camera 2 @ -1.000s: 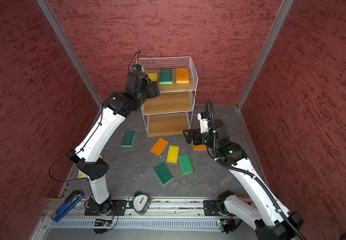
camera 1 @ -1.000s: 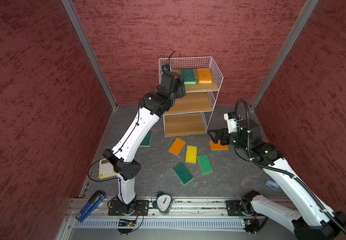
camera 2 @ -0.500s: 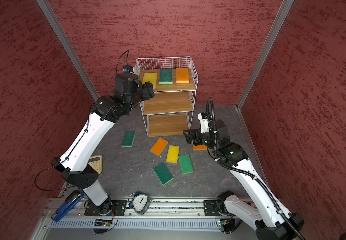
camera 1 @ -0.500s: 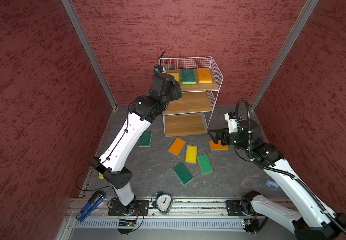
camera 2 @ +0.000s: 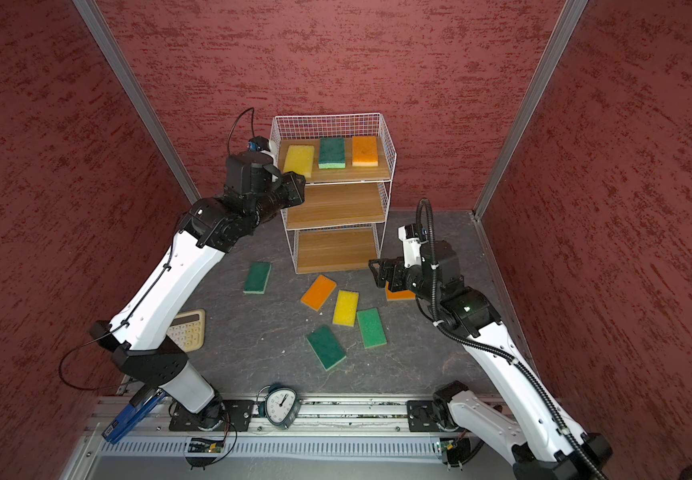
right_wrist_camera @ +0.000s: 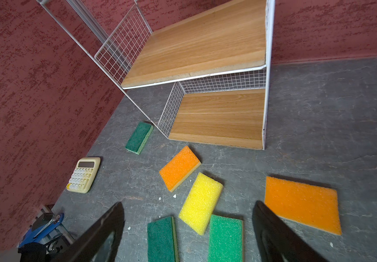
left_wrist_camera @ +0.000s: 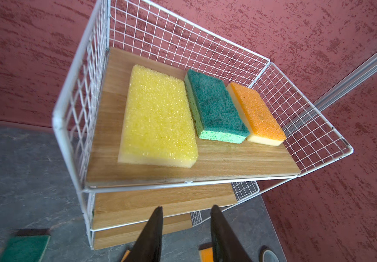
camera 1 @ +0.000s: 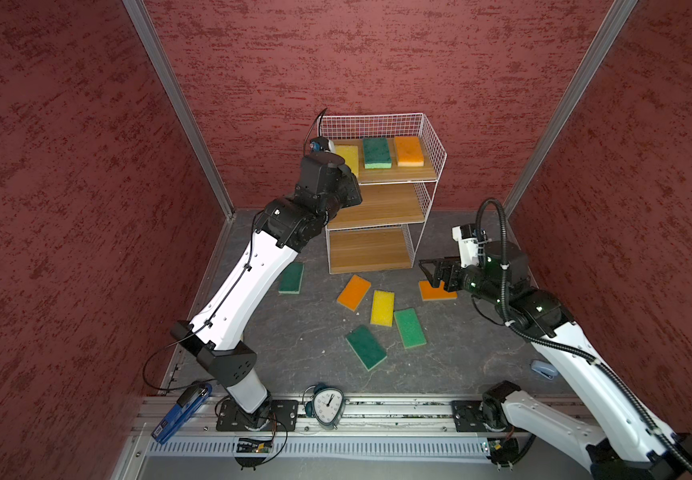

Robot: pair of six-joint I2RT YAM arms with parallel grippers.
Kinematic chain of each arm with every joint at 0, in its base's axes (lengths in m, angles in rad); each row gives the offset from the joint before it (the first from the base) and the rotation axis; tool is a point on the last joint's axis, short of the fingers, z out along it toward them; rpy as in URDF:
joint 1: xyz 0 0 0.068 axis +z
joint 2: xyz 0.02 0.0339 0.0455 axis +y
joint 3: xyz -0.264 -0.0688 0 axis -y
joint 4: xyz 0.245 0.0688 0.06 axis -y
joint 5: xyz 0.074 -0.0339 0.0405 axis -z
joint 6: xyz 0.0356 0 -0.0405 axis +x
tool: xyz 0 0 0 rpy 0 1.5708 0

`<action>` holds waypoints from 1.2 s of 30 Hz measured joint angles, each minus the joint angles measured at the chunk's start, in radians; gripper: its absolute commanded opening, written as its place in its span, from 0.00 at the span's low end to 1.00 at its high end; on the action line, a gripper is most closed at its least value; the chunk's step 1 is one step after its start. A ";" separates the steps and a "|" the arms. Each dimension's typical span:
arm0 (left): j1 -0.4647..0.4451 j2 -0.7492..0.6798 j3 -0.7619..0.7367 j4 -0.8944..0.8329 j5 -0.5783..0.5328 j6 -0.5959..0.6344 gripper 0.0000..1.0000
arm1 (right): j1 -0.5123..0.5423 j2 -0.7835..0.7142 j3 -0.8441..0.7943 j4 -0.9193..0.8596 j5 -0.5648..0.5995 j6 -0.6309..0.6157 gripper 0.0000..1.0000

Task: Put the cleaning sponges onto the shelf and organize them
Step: 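Open the left gripper and release the yellow sponge on the shelf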

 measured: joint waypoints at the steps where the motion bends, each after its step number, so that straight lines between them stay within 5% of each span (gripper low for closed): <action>1: 0.001 0.001 -0.002 0.001 0.005 -0.002 0.26 | 0.000 -0.004 0.000 -0.002 0.000 0.000 0.89; 12: 0.012 0.008 0.001 0.022 0.041 -0.003 0.07 | 0.000 -0.035 0.000 -0.013 0.001 -0.002 0.90; 36: 0.043 0.063 0.022 0.056 0.058 0.001 0.06 | 0.000 -0.031 0.000 -0.013 0.003 -0.008 0.90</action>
